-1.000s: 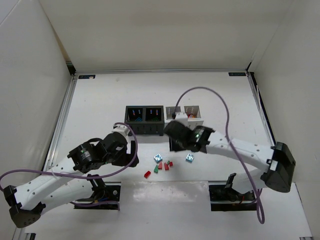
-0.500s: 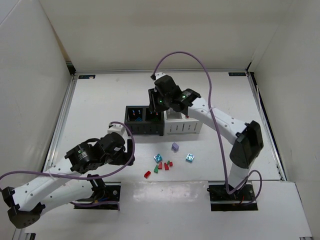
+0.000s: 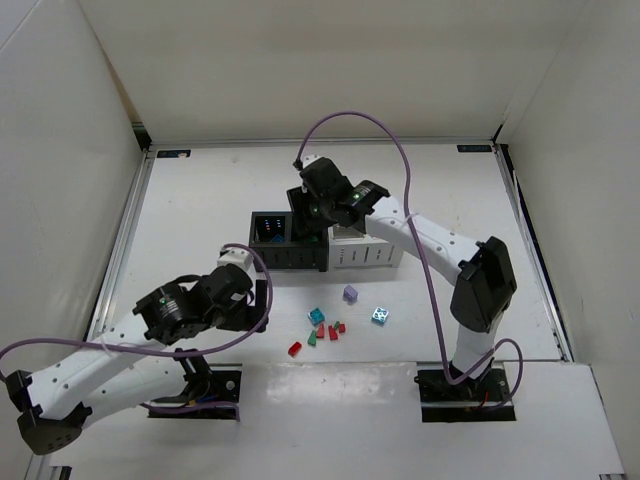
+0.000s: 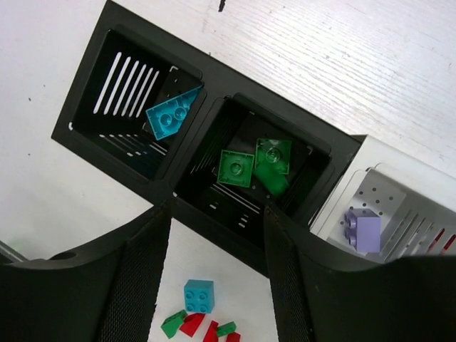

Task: Sort the legos into containers by color

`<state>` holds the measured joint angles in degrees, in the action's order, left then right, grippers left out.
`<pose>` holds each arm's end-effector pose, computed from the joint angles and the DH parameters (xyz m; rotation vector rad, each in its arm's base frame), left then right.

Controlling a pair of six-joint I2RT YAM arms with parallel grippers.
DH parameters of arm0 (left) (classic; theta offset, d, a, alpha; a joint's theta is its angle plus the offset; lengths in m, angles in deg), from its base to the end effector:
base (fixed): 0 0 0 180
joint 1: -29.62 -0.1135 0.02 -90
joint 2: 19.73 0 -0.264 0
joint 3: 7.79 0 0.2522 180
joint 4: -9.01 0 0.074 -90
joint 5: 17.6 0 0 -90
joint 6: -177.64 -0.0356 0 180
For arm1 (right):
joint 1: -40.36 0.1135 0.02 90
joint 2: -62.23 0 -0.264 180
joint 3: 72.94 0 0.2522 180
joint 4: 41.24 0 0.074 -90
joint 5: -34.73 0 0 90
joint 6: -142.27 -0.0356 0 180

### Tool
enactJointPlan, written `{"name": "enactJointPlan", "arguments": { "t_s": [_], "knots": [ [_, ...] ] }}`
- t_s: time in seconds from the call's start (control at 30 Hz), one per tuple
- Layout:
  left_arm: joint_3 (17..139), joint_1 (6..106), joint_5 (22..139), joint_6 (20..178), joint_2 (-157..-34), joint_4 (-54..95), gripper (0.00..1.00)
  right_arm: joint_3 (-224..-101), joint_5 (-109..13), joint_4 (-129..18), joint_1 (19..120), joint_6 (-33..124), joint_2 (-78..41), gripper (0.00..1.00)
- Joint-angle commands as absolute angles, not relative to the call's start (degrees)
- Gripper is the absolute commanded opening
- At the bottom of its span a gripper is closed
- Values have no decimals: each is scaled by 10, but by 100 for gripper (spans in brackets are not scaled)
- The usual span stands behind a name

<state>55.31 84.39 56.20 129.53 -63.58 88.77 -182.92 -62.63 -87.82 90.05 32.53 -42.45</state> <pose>0.0779 -0.0931 0.2854 0.1934 2.5756 -0.2632 0.2753 0.3175 0.3201 -0.5367 2.2690 0.4777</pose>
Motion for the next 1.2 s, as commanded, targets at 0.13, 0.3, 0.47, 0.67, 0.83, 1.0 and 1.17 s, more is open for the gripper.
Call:
{"name": "enactJointPlan", "arguments": {
  "t_s": [0.13,0.3,0.47,0.67,0.83,1.0,1.17],
  "knots": [
    [578,843,618,1242,-679,836,100,-1824,-647,-899,905,321,-346,62],
    [548,864,668,1192,-711,740,95,-1721,-682,-906,886,298,-234,62],
    [527,948,680,1175,-813,621,94,-1583,-678,-929,834,266,-91,62],
    [565,1003,682,1165,-958,573,81,-1502,-699,-970,804,241,36,62],
    [551,1014,686,1176,-1007,529,78,-1469,-700,-992,778,234,83,62],
    [550,1013,672,1166,-1040,513,76,-1455,-698,-1002,760,232,110,62],
    [569,1013,656,1166,-1077,525,72,-1446,-690,-1003,746,230,112,62]
  ]
}}
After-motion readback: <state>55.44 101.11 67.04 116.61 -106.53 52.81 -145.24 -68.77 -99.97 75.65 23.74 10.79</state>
